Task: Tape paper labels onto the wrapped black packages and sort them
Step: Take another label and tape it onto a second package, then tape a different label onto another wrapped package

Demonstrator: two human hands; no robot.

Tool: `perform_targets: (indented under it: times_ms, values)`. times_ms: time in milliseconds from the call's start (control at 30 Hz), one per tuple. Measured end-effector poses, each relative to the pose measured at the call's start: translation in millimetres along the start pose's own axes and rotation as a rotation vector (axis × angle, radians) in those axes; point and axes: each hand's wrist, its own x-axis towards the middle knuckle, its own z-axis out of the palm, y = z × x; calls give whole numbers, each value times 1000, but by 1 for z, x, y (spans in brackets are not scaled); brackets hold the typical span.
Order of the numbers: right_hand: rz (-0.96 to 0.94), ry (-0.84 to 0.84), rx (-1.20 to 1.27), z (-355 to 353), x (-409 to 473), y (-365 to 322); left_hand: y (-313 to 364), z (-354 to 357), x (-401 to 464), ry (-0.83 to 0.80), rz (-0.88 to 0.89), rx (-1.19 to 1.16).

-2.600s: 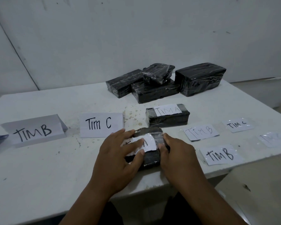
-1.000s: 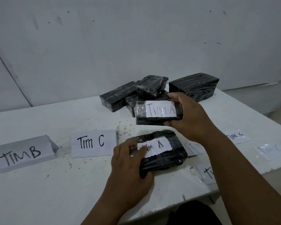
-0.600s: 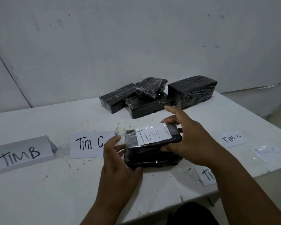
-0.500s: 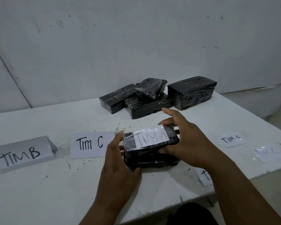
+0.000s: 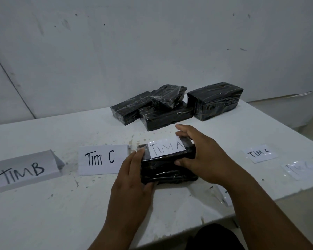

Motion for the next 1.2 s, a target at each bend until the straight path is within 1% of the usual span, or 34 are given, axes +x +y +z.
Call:
perform_targets:
  times_ms: [233, 367, 467, 533, 600, 633, 667, 733, 767, 800, 833, 1000, 1200]
  values:
    - [-4, 19, -40, 2, 3, -2, -2, 2, 5, -36, -35, 20]
    - [-16, -1, -37, -4, -1, -3, 4, -3, 3, -66, -40, 44]
    - [-12, -29, -3, -15, -9, 0, 22, -12, 1, 19, 45, 47]
    - [9, -17, -6, -26, -17, 7, 36, -16, 0, 96, 136, -14]
    - [66, 14, -31, -38, -25, 15, 49, -15, -2, 114, 215, -108]
    - [100, 32, -52, -46, -29, 20, 57, -12, -2, 79, 249, -153]
    - [130, 51, -83, -54, -35, 25, 65, -6, -4, 7, 277, -182]
    - [182, 55, -151, -64, -43, 33, 80, 3, -7, -208, 288, -157]
    - [219, 35, -188, -69, -48, 37, 86, 10, -9, -317, 287, -132]
    - [254, 7, -221, -73, -53, 40, 91, 19, -11, -389, 286, -119]
    - [285, -27, -247, -76, -57, 43, 94, 28, -13, -423, 283, -115]
    - [404, -179, -288, -80, -75, 51, 118, 58, -16, -465, 238, -117]
    - [415, -224, -340, -78, -78, 49, 129, 76, -11, -469, 151, -64]
